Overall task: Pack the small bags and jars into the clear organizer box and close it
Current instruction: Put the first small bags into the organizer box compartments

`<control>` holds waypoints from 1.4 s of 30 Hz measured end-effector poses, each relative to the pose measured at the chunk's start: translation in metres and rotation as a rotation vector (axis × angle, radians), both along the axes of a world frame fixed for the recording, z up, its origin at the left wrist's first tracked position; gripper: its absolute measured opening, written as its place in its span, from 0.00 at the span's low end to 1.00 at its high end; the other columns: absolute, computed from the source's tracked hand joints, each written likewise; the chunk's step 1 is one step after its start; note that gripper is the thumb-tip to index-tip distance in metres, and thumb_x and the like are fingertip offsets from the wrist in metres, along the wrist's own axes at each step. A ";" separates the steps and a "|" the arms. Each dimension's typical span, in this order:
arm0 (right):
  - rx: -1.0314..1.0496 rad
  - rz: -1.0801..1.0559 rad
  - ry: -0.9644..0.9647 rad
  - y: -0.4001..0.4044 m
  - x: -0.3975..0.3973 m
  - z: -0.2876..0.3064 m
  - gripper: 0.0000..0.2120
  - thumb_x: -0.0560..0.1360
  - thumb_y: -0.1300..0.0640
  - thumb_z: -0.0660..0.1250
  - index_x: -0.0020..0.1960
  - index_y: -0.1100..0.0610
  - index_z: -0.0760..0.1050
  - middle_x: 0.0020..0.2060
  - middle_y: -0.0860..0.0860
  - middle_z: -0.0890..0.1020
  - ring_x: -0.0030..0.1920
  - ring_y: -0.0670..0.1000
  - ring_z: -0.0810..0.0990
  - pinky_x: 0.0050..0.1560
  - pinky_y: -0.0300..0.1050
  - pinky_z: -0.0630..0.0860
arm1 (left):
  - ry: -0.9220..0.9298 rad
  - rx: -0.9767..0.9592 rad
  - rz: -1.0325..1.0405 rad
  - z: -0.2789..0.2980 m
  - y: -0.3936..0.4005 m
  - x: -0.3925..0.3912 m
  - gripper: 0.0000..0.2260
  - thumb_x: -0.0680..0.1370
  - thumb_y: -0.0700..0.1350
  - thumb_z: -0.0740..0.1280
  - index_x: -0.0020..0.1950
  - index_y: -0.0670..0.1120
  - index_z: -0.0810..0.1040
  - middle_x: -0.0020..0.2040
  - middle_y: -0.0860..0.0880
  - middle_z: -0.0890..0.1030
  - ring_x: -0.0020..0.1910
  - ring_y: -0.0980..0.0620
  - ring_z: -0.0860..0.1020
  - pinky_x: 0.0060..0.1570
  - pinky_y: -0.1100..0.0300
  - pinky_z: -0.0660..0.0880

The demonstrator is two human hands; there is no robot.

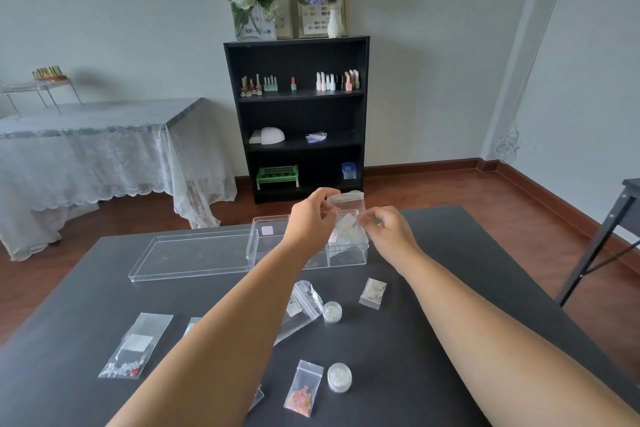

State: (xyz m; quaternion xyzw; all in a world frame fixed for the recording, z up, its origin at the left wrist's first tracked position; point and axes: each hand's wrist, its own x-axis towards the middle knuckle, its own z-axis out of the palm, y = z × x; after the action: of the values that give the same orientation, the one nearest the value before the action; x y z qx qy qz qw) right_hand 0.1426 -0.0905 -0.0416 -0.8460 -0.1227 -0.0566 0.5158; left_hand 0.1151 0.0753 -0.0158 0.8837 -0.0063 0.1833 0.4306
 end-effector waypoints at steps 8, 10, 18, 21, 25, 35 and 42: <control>-0.145 -0.059 -0.105 0.004 0.000 0.000 0.07 0.75 0.51 0.70 0.46 0.54 0.83 0.55 0.52 0.77 0.59 0.54 0.71 0.58 0.51 0.71 | -0.019 0.140 0.115 -0.006 0.004 0.009 0.08 0.81 0.47 0.63 0.50 0.46 0.81 0.47 0.52 0.75 0.41 0.58 0.73 0.35 0.69 0.64; -0.175 -0.089 -0.116 0.007 -0.002 0.001 0.08 0.75 0.51 0.71 0.44 0.55 0.82 0.55 0.51 0.76 0.58 0.52 0.70 0.54 0.47 0.69 | 0.025 0.161 0.113 -0.005 0.004 0.014 0.10 0.81 0.46 0.63 0.47 0.44 0.82 0.46 0.50 0.77 0.38 0.58 0.73 0.33 0.68 0.64; -0.307 -0.087 -0.152 0.006 -0.007 0.002 0.08 0.73 0.51 0.70 0.38 0.52 0.75 0.51 0.50 0.75 0.54 0.50 0.68 0.51 0.47 0.69 | 0.124 0.377 0.081 0.005 -0.005 0.020 0.05 0.77 0.46 0.66 0.46 0.50 0.82 0.42 0.54 0.80 0.41 0.54 0.77 0.34 0.61 0.72; -0.365 -0.086 -0.118 0.009 -0.006 0.006 0.08 0.73 0.51 0.69 0.37 0.50 0.73 0.52 0.50 0.75 0.56 0.53 0.69 0.51 0.49 0.71 | 0.152 0.493 0.093 0.011 -0.010 0.023 0.08 0.78 0.45 0.63 0.47 0.52 0.82 0.47 0.53 0.81 0.50 0.50 0.76 0.41 0.56 0.76; -0.435 -0.056 -0.040 0.009 -0.004 0.012 0.11 0.72 0.53 0.69 0.34 0.47 0.71 0.52 0.50 0.75 0.59 0.55 0.68 0.51 0.50 0.72 | 0.177 0.707 0.116 0.015 -0.014 0.024 0.11 0.79 0.44 0.61 0.50 0.54 0.82 0.51 0.51 0.78 0.57 0.47 0.70 0.45 0.55 0.72; -0.606 -0.029 -0.023 0.010 -0.003 0.015 0.10 0.75 0.44 0.66 0.41 0.49 0.74 0.55 0.52 0.76 0.60 0.57 0.69 0.56 0.53 0.72 | 0.250 0.852 0.256 -0.001 -0.022 0.031 0.07 0.75 0.46 0.69 0.52 0.49 0.82 0.55 0.49 0.72 0.55 0.46 0.69 0.46 0.57 0.66; -0.447 -0.162 -0.144 0.013 -0.007 0.013 0.04 0.74 0.52 0.69 0.43 0.50 0.75 0.48 0.52 0.76 0.48 0.54 0.76 0.43 0.48 0.78 | 0.421 0.877 0.230 0.003 -0.018 0.030 0.08 0.75 0.50 0.64 0.48 0.49 0.80 0.62 0.47 0.68 0.61 0.42 0.64 0.54 0.51 0.64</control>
State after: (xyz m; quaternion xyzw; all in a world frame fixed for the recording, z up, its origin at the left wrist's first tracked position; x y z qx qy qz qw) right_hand 0.1356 -0.0778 -0.0285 -0.9399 -0.1003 -0.1294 0.2995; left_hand 0.1451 0.0577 -0.0132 0.9943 0.1017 0.0276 -0.0124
